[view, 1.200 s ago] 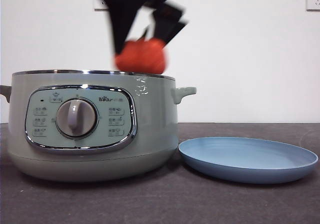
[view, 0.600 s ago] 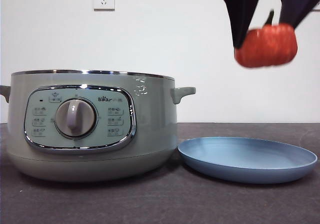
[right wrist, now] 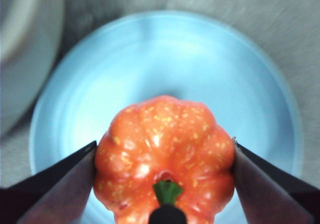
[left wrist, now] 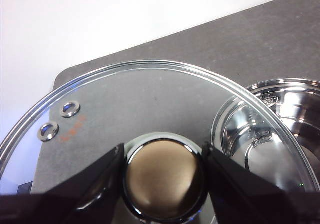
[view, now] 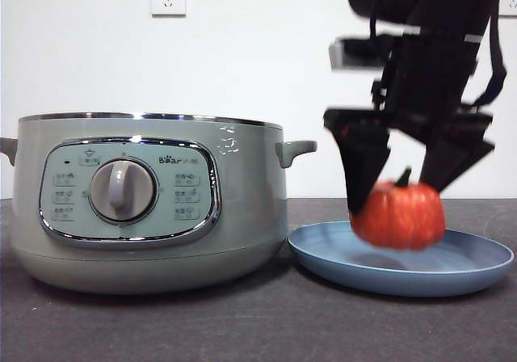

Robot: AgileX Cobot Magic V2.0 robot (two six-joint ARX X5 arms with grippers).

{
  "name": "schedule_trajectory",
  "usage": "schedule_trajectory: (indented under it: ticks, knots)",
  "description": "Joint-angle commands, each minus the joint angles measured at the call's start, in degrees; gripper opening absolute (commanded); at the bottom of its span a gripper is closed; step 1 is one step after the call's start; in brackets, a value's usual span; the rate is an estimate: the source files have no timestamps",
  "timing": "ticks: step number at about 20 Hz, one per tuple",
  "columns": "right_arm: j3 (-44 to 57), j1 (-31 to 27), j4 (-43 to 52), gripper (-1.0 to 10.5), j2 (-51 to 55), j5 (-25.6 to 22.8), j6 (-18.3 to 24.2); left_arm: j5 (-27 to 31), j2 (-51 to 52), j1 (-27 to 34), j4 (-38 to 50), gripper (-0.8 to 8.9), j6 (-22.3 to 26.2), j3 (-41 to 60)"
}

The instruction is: Take the pumpkin out from the steamer,put the pumpkin in the blue plate,close the lid

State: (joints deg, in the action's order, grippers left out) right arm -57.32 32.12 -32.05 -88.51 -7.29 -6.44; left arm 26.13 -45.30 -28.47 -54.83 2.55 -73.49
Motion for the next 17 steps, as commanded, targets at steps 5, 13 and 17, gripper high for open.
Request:
schedule_trajectory:
  ticks: [5, 13, 17]
  knots:
    - [0.28, -1.68, 0.35, 2.3, -4.76, 2.71, 0.85, 0.35, 0.57, -0.09, 2.51, -0.08, 0.5, -0.87]
    - [0.26, -2.05, -0.04, 5.4, -4.37, 2.71, -0.61, -3.61, 0.55, -0.09, 4.31, -0.08, 0.46, -0.87]
    - [0.26, -2.05, -1.09, 5.4, 0.11, 2.67, -0.87, -5.38, -0.55, -0.09, 5.16, -0.08, 0.46, -0.87]
